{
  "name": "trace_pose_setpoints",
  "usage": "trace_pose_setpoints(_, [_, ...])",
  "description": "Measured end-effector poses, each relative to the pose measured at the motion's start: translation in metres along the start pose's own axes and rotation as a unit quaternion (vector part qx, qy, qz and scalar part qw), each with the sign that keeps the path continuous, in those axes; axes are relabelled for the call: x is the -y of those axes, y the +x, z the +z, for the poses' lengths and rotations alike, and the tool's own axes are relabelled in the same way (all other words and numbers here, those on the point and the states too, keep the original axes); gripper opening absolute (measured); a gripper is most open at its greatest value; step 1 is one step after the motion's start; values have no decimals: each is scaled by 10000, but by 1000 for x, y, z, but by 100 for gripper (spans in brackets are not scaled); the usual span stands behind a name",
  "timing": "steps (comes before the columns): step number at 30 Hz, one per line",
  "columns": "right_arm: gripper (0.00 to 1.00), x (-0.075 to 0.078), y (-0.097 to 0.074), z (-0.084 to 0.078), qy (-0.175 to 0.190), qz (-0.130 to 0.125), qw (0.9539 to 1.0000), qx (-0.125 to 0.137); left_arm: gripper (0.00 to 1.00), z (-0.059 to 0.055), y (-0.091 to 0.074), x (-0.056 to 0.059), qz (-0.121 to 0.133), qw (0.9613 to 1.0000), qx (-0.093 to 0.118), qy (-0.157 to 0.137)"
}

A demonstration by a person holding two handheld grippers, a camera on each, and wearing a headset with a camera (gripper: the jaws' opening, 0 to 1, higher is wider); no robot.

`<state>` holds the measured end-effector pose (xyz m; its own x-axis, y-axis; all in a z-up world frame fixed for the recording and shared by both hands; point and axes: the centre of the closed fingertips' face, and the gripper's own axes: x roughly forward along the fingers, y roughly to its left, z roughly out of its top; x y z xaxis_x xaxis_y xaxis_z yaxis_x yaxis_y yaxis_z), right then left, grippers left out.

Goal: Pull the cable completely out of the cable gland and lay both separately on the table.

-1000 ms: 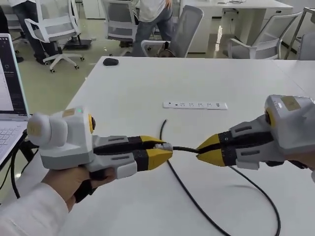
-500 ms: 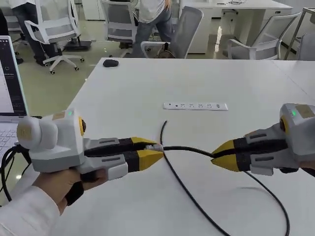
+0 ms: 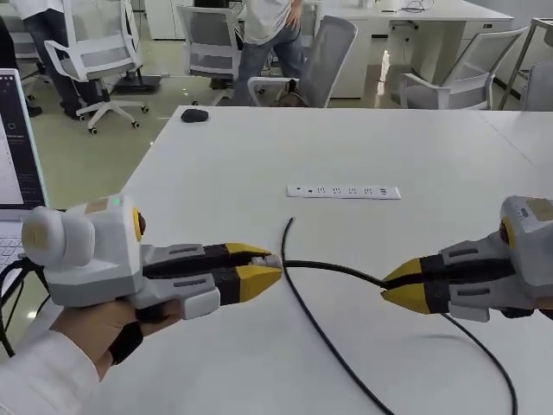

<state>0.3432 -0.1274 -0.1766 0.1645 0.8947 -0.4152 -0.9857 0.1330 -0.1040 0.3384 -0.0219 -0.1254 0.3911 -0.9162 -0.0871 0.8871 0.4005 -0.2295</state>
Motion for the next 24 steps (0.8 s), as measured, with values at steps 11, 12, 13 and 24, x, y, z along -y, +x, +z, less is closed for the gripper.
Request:
trace_pose_setpoints(11, [17, 8, 2, 12, -36, -156, 9998, 136, 16, -1, 10, 4, -111, 9998, -121, 119])
trace_pose_setpoints(12, [20, 8, 3, 17, -98, -155, 9997, 172, 16, -1, 12, 4, -135, 9998, -125, 120])
trace_pose_setpoints(13, [21, 8, 4, 21, -141, -148, 9996, 191, 16, -1, 13, 5, -155, 9997, -121, 112])
trace_pose_setpoints(24, [21, 0, 27, 56, -557, 113, 9975, 410, 16, 2, 26, 12, -314, 9994, -90, 118])
